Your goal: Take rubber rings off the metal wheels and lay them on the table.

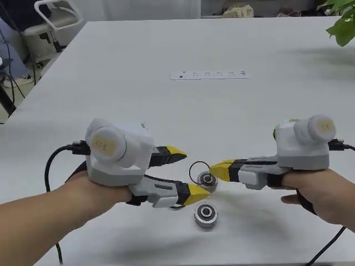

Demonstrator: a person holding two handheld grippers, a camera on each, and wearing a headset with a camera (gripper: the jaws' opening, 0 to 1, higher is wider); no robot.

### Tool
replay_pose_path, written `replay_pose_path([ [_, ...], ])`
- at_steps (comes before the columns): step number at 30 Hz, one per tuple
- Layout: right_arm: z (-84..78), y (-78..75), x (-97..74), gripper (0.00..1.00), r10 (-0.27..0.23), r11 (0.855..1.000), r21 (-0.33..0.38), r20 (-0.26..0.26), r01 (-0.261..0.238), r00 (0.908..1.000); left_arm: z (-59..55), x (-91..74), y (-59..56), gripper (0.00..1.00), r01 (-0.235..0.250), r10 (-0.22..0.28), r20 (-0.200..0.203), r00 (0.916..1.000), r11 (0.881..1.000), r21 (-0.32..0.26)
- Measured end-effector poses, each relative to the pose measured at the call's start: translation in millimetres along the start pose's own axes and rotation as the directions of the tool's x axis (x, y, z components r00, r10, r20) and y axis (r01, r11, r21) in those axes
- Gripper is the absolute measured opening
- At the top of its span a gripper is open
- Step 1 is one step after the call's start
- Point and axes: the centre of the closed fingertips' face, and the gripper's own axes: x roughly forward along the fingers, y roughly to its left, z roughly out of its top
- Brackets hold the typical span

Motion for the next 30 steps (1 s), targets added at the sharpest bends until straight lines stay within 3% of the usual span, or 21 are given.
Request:
replay_pose_path([
  [15, 0.2, 10.9, 8.9, 0.0, 0.037, 0.999, 0.014, -0.019, -0.037, 0.9991, -6.8, -34.6, -0.2, 0.61, -0.038, 0.039, 0.03, 0.9988, 0.999, -0.024],
  [30, -12.2, 18.5, 30.0, 0.0, 0.078, 0.997, 0.03, -0.077, -0.076, 0.994, -15.5, -57.8, 5.0, 0.67, -0.089, 0.092, 0.049, 0.9945, 0.994, -0.056],
])
